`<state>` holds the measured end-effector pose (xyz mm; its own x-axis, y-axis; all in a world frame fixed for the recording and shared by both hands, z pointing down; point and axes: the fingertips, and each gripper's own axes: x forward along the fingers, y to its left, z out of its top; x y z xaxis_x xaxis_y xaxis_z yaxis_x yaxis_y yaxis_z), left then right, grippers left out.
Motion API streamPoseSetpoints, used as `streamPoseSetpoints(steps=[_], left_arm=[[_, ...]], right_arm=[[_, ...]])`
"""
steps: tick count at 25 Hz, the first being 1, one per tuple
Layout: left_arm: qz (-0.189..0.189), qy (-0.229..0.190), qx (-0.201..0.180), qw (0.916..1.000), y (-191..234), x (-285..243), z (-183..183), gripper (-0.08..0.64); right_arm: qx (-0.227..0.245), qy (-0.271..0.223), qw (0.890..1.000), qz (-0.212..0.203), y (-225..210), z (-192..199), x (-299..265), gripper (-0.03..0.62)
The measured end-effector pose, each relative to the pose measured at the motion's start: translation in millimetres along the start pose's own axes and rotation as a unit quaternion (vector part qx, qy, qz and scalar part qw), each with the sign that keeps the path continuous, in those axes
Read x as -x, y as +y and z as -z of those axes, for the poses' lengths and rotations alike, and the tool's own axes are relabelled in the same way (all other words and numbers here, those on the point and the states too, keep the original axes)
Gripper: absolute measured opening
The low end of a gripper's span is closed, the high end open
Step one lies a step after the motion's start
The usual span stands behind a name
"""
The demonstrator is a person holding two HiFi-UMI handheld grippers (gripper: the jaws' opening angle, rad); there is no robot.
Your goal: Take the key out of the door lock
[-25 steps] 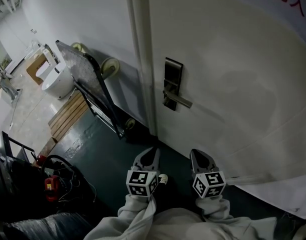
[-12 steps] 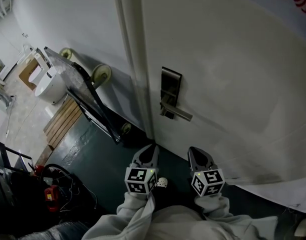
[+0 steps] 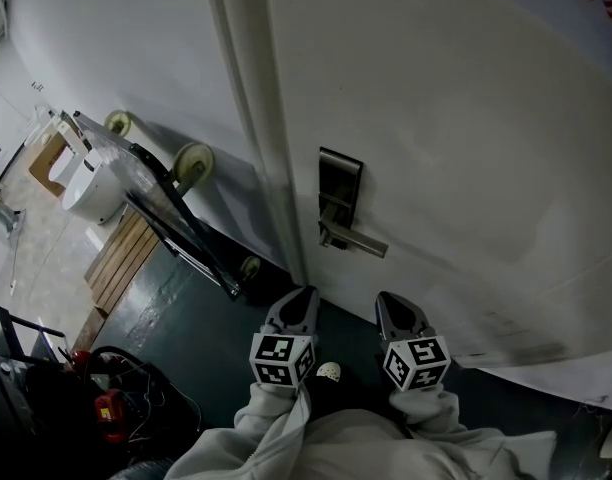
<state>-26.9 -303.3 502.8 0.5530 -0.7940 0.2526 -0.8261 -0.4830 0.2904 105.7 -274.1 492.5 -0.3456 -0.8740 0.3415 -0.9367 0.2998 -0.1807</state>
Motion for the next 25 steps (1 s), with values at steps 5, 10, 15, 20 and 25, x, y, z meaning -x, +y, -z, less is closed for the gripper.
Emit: streamPoseSetpoints(steps=[5,10,15,20,25], left_arm=[[0.008,-0.001,0.013,0.9999,11,-7,-3,0.025],[0.039,-0.01,0.055,0.9976,14,-16,-10,0.025],[0.066,-0.018,0.114,0.9912,14,-28,-18,0.025],[0.101,-0.022,0.27,0.9574,17,-38,-17,0.026],[0.143,-0.037,0.384,0.9113,15,-46,-23,0.038]], right_arm=[[-0.004,-0.001,1.0,-0.001,3,-2,-14,0.052],[-0.004,-0.003,1.0,0.0,6,-6,-25,0.052],[-0.002,-0.002,1.0,0.008,5,-7,-27,0.052],[-0.007,0.001,1.0,0.024,0,-4,-25,0.052],[-0.005,0.004,0.999,0.036,-1,-2,-21,0.052]])
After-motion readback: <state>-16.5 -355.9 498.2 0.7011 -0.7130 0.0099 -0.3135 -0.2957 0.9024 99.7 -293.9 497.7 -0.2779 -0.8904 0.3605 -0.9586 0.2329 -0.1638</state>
